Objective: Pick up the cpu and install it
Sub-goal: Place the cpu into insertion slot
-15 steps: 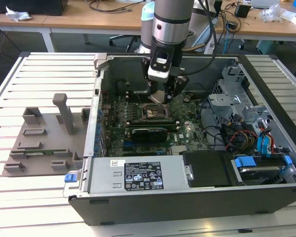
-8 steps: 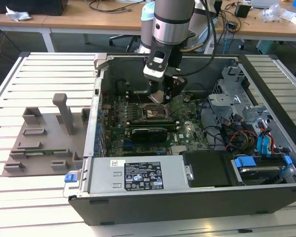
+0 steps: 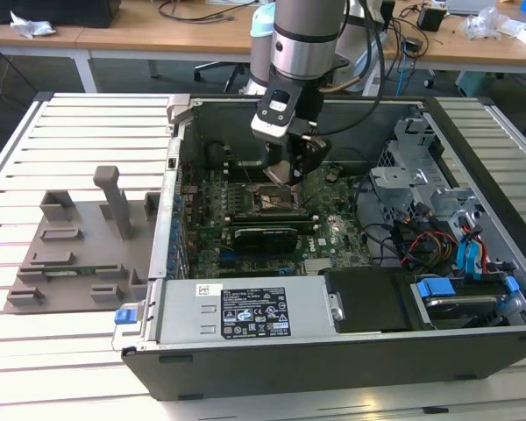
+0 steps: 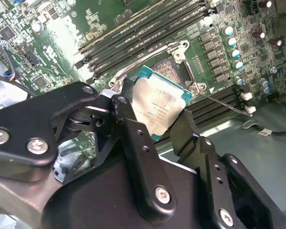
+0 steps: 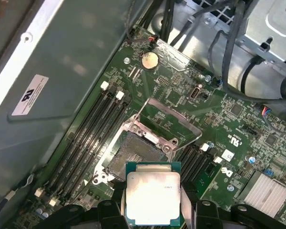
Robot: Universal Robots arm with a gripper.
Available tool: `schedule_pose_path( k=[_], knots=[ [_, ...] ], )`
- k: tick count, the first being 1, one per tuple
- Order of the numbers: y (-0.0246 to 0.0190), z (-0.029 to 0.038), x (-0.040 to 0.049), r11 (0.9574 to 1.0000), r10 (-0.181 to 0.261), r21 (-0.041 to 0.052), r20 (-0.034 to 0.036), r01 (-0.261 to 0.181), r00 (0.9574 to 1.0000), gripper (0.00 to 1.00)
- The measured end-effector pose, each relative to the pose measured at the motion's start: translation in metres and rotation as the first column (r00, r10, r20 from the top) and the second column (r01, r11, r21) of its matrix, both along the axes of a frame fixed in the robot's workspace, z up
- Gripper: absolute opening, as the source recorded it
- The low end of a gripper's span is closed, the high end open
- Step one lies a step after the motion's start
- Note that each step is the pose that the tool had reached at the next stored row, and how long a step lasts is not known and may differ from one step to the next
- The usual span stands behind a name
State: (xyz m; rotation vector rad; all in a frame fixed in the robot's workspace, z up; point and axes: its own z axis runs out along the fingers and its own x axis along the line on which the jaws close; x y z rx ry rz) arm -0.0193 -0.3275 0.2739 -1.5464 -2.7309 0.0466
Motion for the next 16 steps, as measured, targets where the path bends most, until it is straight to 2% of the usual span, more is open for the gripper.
schedule_pose_path(
  k=[9,12,16],
  knots=[
    [0.0,-0.0004,0.0,0.9972,-0.074,-0.0004,0.0,0.074,0.9972,0.55],
    [0.0,-0.001,0.0,0.9913,-0.131,-0.0005,0.0001,0.131,0.9913,0.55],
    [0.0,-0.0015,0.0,0.9845,-0.175,-0.0011,0.0001,0.175,0.9845,0.55]
  ],
)
